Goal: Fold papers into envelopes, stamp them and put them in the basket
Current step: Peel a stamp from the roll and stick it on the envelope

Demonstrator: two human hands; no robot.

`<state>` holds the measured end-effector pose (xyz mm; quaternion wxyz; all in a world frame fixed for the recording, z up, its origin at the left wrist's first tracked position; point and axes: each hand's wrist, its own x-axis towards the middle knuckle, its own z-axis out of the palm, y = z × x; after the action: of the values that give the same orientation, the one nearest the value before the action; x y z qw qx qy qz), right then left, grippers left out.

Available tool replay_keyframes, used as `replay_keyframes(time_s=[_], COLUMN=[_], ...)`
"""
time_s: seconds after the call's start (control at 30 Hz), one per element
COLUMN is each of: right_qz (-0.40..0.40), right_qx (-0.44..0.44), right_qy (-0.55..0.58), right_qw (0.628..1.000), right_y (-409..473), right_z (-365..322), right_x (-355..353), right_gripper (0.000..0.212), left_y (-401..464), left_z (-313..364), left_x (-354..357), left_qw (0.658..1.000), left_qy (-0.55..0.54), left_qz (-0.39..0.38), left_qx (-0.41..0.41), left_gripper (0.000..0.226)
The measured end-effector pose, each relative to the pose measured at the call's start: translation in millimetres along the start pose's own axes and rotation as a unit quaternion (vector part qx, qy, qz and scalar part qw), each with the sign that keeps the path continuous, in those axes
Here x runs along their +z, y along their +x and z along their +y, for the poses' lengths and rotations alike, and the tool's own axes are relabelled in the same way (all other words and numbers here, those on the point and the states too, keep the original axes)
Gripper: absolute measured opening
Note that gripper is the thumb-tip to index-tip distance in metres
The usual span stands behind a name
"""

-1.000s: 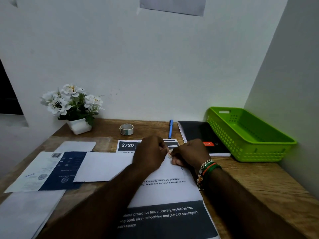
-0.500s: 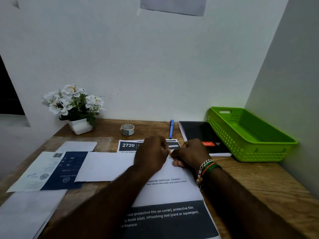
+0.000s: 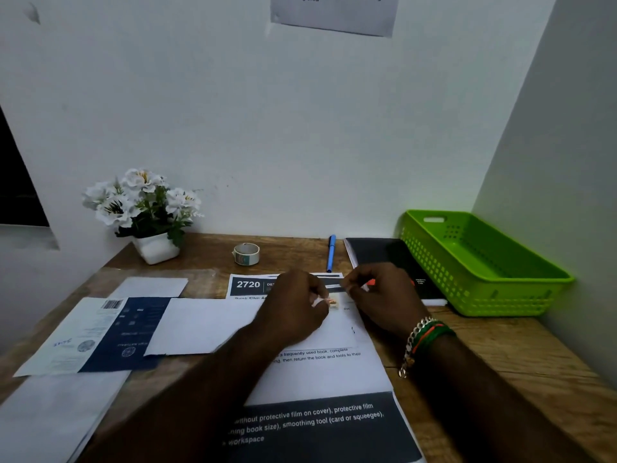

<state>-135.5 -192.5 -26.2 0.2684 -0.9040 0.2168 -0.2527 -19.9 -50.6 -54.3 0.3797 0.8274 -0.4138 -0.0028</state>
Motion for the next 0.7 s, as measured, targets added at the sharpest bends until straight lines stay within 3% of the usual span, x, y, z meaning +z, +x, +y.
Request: replay_keyframes(time_s=[0.1, 0.4, 0.6, 0.7], right_qz=[-0.064, -0.125, -0.093, -0.126], right_qx=[-0.021, -0.051, -0.065, -0.089], right_qy=[-0.061, -0.099, -0.078, -0.118], right_qw=[0.996, 0.986, 0.990, 0.981], right_y=[-3, -1, -8, -10], right_z=[0, -2, 1, 0], right_x=[6, 2, -3, 1], right_gripper=[0.018, 0.023, 0.037, 0.040], left_y=[1, -1, -6, -6], left_z=[-5, 1, 9, 8], left_x=[4, -2, -8, -10], left_qw=[1.000, 1.000, 0.997, 0.996], left_qy=[0.002, 0.020, 0.076, 0.080], left_qz=[0.009, 0.000, 0.007, 0.009], left_qx=[-0.004, -0.008, -0.022, -0.022], left_gripper=[0.011, 0.021, 0.021, 0.022])
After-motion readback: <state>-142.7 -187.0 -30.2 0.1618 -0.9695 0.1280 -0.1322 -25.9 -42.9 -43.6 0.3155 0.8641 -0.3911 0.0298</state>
